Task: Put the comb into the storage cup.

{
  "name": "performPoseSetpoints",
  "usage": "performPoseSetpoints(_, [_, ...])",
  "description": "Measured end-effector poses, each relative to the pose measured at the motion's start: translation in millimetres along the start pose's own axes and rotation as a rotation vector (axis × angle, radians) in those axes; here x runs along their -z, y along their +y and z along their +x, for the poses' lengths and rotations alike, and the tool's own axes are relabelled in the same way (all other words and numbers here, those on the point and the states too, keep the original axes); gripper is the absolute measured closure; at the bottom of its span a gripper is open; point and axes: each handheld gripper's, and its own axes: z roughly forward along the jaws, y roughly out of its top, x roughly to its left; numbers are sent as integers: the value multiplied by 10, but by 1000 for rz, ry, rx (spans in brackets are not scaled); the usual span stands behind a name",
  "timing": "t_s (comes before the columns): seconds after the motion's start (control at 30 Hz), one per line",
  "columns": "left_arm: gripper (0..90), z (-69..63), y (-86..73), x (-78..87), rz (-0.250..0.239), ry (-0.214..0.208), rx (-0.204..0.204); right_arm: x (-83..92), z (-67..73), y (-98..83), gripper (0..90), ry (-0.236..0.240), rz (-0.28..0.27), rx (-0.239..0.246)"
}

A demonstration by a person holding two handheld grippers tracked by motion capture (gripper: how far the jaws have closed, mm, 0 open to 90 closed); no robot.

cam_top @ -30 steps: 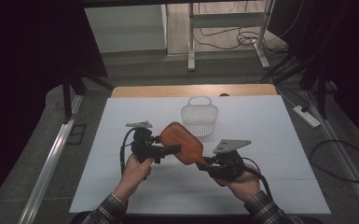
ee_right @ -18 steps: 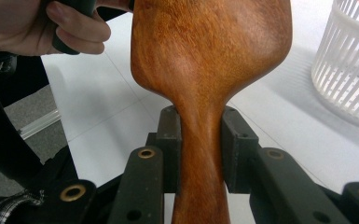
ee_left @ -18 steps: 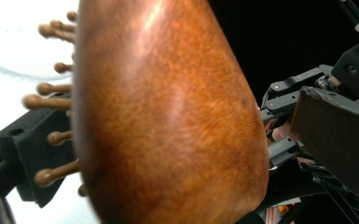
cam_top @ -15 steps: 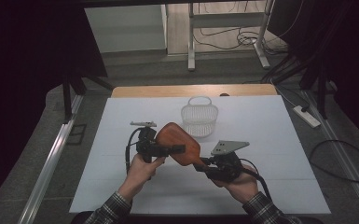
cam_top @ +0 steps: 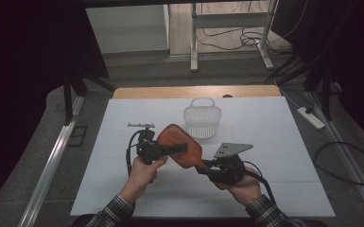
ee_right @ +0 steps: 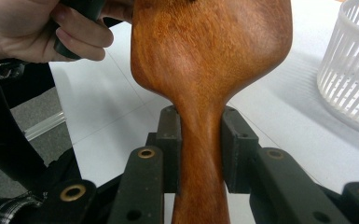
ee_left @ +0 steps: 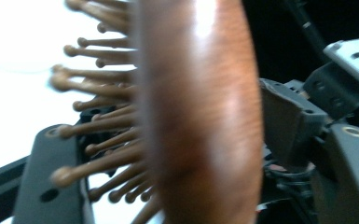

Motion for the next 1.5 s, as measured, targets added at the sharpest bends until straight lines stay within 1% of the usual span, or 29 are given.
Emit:
performPoseSetpoints(0.03, [346, 13, -6, -1, -2, -15, 11, -1, -3, -1, 719, 2, 3, 0])
performPoseSetpoints(0.07, [358, 13, -6, -1, -2, -15, 11, -1, -3, -1, 719, 2, 3, 0])
performPoseSetpoints(0.1, [373, 35, -14, 6, -9, -37, 31, -4, -7, -4, 719, 4, 5, -1])
performPoseSetpoints(0.13, [391, 35, -14, 6, -9, -37, 31, -7, -10, -7, 719, 7, 8, -2])
performPoseSetpoints(0.2, [418, 56, -19, 17, -14, -64, 48, -15, -16, -14, 719, 9, 13, -2])
performPoseSetpoints(0.3, [454, 60, -22, 23, -21, -79, 59, -33, -18, -24, 719, 8, 21, 5])
performPoseSetpoints(0.57, [526, 29, -21, 17, -18, -87, 44, -70, -24, -36, 717, -3, 42, 16])
performPoseSetpoints(0.63, [531, 18, -20, 17, -19, -88, 34, -78, -27, -36, 713, -4, 44, 20])
performPoseSetpoints(0.73, [538, -9, -11, 18, -19, -76, 14, -77, -39, -36, 700, 1, 41, 15])
performPoseSetpoints(0.8, [540, -33, -7, 19, -18, -56, -1, -73, -52, -37, 677, 9, 38, 8])
performPoseSetpoints(0.83, [541, -41, -7, 20, -18, -47, -7, -71, -57, -39, 656, 11, 37, 2])
performPoseSetpoints(0.87, [541, -51, -5, 22, -16, -30, -19, -71, -64, -40, 635, 17, 39, -2])
performPoseSetpoints(0.9, [541, -55, -5, 23, -17, -24, -21, -73, -69, -42, 610, 25, 44, -8])
performPoseSetpoints(0.97, [540, -70, -5, 26, -15, -3, -38, -85, -73, -47, 569, 28, 53, -7])
performPoseSetpoints(1.07, [539, -78, -6, 32, -16, 10, -54, -100, -80, -54, 512, 38, 63, -6])
performPoseSetpoints(1.17, [539, -79, -6, 48, -21, 28, -59, -110, -86, -57, 459, 46, 69, -9])
performPoseSetpoints(1.3, [538, -72, -5, 77, -37, 44, -62, -113, -101, -69, 393, 37, 77, -12])
performPoseSetpoints(1.37, [538, -73, -5, 84, -40, 46, -63, -110, -113, -77, 346, 18, 81, -11])
performPoseSetpoints(1.43, [538, -80, -3, 95, -43, 57, -68, -106, -118, -82, 329, 17, 79, -14])
performPoseSetpoints(1.5, [537, -89, -1, 108, -47, 68, -74, -97, -134, -94, 294, 3, 89, -10])
